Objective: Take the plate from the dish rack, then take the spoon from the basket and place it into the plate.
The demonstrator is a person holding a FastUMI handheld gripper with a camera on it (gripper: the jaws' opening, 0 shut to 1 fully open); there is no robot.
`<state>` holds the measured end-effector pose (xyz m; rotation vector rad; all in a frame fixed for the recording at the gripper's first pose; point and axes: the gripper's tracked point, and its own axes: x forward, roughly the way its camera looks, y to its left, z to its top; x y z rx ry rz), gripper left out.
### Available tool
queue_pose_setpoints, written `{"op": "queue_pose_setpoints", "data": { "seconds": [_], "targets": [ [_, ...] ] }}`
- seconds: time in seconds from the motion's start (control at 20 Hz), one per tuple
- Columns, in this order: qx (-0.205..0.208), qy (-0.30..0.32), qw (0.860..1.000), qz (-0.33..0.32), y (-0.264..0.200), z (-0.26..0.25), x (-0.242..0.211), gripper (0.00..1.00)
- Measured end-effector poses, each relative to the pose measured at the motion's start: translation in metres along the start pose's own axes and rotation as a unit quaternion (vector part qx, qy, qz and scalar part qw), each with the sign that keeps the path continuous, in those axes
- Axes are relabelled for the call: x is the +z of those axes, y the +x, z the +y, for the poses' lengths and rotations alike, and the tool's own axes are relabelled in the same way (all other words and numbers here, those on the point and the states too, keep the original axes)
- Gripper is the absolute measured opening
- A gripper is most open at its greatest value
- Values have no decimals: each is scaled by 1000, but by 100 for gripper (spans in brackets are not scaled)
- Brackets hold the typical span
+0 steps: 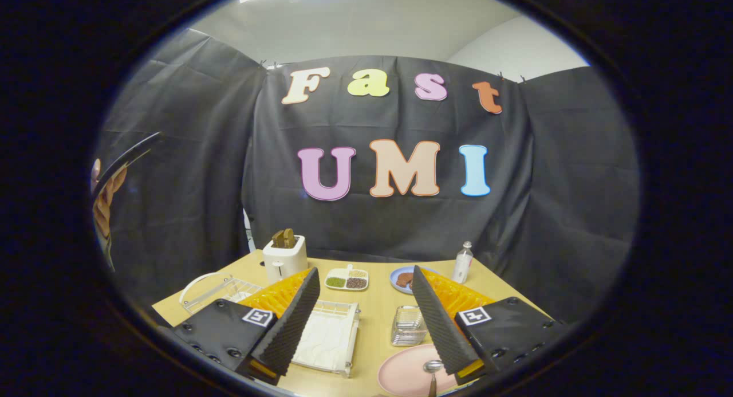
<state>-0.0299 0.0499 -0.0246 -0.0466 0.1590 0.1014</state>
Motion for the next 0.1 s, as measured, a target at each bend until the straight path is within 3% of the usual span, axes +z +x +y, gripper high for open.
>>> {"op": "queue_pose_setpoints", "data": {
  "seconds": [0.1],
  "targets": [
    [-1,-1,1000,-2,-1,5,2,100]
  ]
}}
